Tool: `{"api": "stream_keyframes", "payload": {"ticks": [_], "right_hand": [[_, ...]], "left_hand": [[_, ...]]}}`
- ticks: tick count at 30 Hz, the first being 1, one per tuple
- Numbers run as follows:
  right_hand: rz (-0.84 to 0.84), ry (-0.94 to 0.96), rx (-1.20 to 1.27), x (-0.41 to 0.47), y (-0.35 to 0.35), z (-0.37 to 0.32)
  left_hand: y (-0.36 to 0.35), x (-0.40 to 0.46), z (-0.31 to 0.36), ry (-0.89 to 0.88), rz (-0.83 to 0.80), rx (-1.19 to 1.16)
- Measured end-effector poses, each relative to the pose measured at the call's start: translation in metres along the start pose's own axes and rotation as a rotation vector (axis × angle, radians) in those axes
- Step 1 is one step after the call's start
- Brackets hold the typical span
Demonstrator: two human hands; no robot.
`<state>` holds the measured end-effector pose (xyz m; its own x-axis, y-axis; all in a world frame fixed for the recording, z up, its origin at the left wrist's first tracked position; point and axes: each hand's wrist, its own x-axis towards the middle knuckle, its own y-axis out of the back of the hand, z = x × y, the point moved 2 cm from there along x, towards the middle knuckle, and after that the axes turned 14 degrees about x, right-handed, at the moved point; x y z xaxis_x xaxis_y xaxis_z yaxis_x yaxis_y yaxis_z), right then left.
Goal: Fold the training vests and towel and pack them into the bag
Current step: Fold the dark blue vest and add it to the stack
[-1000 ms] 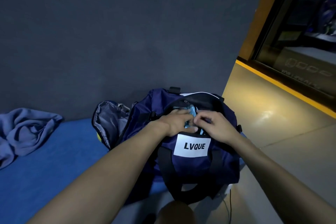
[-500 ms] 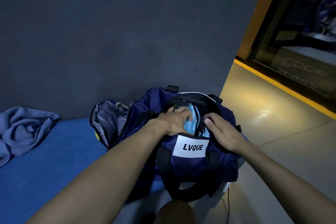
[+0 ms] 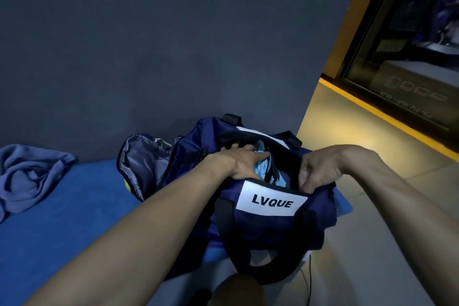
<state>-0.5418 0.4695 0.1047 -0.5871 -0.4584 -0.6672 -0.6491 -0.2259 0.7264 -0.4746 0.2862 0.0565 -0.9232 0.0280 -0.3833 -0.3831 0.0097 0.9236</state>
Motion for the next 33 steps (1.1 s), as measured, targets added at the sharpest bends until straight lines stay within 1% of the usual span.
{"api": "stream_keyframes", "payload": {"ticks": [3,5,7,8,9,10,11,13,15,16,18,20,22,25,27,29,33], "right_hand": [[0.176,0.027,0.009,0.004,0.007,-0.021],[0.298,0.052,-0.028,0.002,0.008,-0.038],[0.525,0.067,-0.093,0.003,0.009,-0.054],[0.663,0.061,-0.125,0.003,0.009,-0.062],[0.761,0.055,-0.137,0.003,0.008,-0.068],[0.785,0.065,-0.129,0.006,0.005,-0.073],[0.743,0.087,-0.108,0.010,0.000,-0.077],[0.594,0.101,-0.087,0.017,-0.010,-0.077],[0.521,0.069,-0.118,0.014,-0.015,-0.073],[0.535,0.075,-0.114,0.011,-0.014,-0.072],[0.627,0.138,-0.099,0.001,-0.006,-0.079],[0.713,0.246,-0.063,-0.010,-0.001,-0.098],[0.748,0.390,-0.027,-0.018,-0.002,-0.127],[0.771,0.607,-0.018,-0.020,-0.019,-0.183],[0.779,0.721,0.023,-0.013,-0.036,-0.223],[0.749,0.842,0.068,-0.001,-0.061,-0.272],[0.639,0.977,0.157,0.023,-0.108,-0.336]], "left_hand": [[0.002,-0.003,-0.009,-0.008,0.084,-0.013],[0.004,-0.005,-0.012,-0.008,0.136,-0.033],[0.006,-0.007,-0.010,-0.015,0.166,-0.036],[0.006,-0.008,-0.008,-0.031,0.160,-0.025],[0.006,-0.009,-0.005,-0.053,0.152,-0.012],[0.004,-0.009,-0.003,-0.072,0.151,-0.014],[0.003,-0.011,-0.003,-0.078,0.166,-0.033],[0.000,-0.016,-0.009,-0.070,0.224,-0.096],[-0.001,-0.031,-0.018,-0.092,0.336,-0.151],[0.000,-0.042,-0.024,-0.105,0.399,-0.174],[0.001,-0.066,-0.040,-0.121,0.521,-0.218],[0.000,-0.095,-0.059,-0.109,0.613,-0.226],[-0.005,-0.124,-0.082,-0.052,0.677,-0.208],[-0.027,-0.177,-0.120,0.093,0.758,-0.240],[-0.051,-0.212,-0.147,0.239,0.810,-0.278],[-0.091,-0.249,-0.182,0.442,0.806,-0.338],[-0.158,-0.290,-0.232,0.811,0.775,-0.504]]}}
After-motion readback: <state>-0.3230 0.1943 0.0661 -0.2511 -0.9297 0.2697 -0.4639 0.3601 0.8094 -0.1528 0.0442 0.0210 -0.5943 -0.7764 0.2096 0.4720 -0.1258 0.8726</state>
